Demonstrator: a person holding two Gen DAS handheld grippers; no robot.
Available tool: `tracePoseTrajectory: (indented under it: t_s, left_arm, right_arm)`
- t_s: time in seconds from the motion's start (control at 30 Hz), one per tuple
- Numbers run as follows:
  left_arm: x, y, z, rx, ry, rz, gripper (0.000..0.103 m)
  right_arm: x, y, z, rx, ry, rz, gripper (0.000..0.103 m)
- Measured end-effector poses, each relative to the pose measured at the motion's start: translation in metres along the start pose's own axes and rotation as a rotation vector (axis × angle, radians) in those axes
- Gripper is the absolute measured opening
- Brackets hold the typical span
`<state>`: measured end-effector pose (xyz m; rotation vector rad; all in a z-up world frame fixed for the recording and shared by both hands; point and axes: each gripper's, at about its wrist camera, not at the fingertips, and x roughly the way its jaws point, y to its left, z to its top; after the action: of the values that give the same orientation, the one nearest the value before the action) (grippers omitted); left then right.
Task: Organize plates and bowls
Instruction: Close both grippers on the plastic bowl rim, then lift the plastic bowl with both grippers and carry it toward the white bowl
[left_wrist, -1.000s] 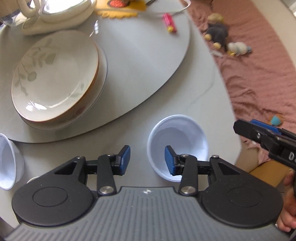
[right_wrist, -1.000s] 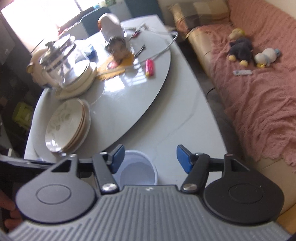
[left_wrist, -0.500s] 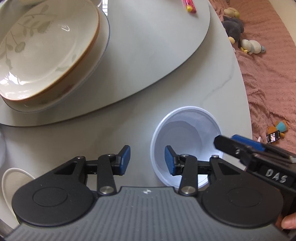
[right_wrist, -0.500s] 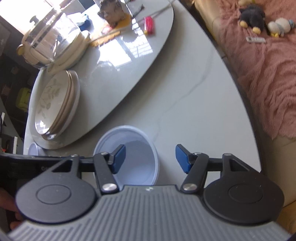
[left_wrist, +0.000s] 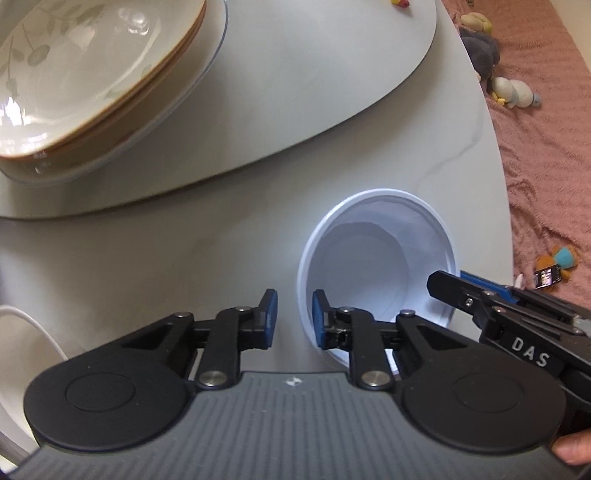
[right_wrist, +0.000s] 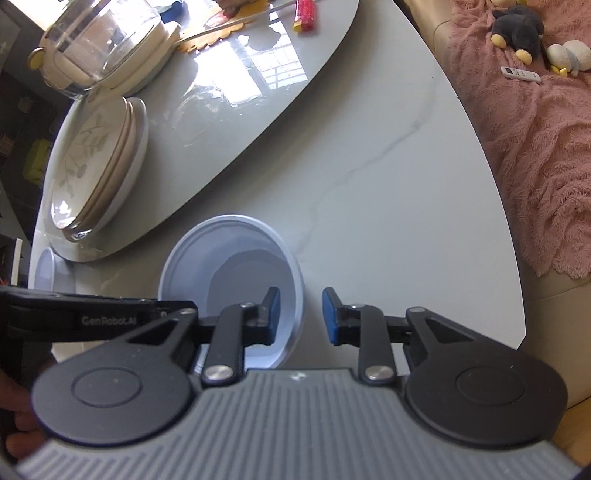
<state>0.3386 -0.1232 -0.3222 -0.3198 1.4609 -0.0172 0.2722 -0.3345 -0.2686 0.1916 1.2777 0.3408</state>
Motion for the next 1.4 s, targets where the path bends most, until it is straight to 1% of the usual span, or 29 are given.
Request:
tracePoseTrajectory:
  t_s: [0.07, 0.17, 0.23, 0.37, 0.5, 0.63, 0.73, 0.83, 0.93, 1.13, 1.27, 1.4]
  left_arm:
    - [0.0, -0.002, -0.002, 0.005, -0.012, 0.004, 0.021]
    - [-0.003, -0.003, -0.003, 0.009, -0.018, 0.032, 0.019]
    - [-0.003, -0.007, -0.003, 0.023, -0.028, 0.044, 0.018]
    - [-0.002, -0.011, -0.003, 0.011, -0.032, 0.037, 0.012]
    - [-0.004, -0.009, -0.008, 0.02, -0.018, 0.024, 0.011]
    - [-0.009, -0.009, -0.009, 0.029, -0.024, 0.016, 0.011]
    - [-0.016, -0.011, -0.009, 0.036, -0.038, 0.008, 0.011]
    - [-0.027, -0.013, -0.011, 0.042, -0.042, -0.011, 0.011]
    - [-0.042, -0.021, -0.013, 0.065, -0.062, -0.005, 0.011]
    - [-0.07, -0.029, -0.017, 0.045, -0.089, -0.05, 0.011]
    - [-0.091, -0.029, -0.027, 0.05, -0.112, -0.067, 0.012]
    - [-0.11, -0.027, -0.034, 0.044, -0.139, -0.078, 0.012]
  right_arm:
    - [0.002, 0.0, -0.001, 0.007, 0.017, -0.008, 0.018]
    - [0.005, 0.004, -0.003, 0.011, 0.029, -0.002, 0.013]
    - [0.005, 0.008, -0.005, -0.005, 0.027, -0.019, 0.013]
    - [0.004, 0.015, -0.006, -0.048, 0.027, -0.047, 0.011]
    - [0.0, 0.013, -0.005, -0.042, 0.026, -0.031, 0.011]
    - [-0.008, 0.014, -0.008, -0.048, 0.02, -0.017, 0.01]
    - [-0.016, 0.013, -0.01, -0.026, 0.004, 0.007, 0.01]
    - [-0.027, 0.015, -0.009, -0.013, -0.012, 0.022, 0.01]
    - [-0.04, 0.018, -0.01, -0.023, -0.029, 0.029, 0.01]
    - [-0.066, 0.022, -0.01, -0.027, -0.079, 0.028, 0.01]
    - [-0.08, 0.018, -0.009, -0.018, -0.09, 0.051, 0.01]
    - [-0.091, 0.021, -0.008, -0.036, -0.107, 0.073, 0.01]
